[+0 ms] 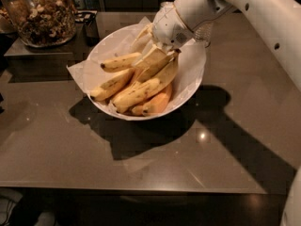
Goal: Pick banana from white bowl
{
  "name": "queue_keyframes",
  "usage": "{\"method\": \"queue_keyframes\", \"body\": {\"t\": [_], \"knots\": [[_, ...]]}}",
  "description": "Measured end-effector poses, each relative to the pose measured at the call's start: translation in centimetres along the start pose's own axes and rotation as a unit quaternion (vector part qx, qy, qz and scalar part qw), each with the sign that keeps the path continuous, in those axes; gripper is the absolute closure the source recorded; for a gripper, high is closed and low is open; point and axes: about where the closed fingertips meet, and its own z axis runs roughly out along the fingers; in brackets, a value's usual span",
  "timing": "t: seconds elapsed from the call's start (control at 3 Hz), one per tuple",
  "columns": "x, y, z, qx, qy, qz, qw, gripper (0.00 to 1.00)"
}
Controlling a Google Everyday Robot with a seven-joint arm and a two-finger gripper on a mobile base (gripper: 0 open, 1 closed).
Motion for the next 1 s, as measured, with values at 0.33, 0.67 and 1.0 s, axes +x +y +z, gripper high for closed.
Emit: {"method": "queue_keyframes", "body": {"t": [0.33,0.67,1.0], "knots": [[-2.0,2.3,-3.7,0.029,0.017,0.006,0.9994,1.0],[-4.3,5.4,-7.3,0.067,0.041,0.017,0.9968,1.0],[-5.9,8.4,-9.8,0.1,0.054,0.03,0.9931,1.0]]}}
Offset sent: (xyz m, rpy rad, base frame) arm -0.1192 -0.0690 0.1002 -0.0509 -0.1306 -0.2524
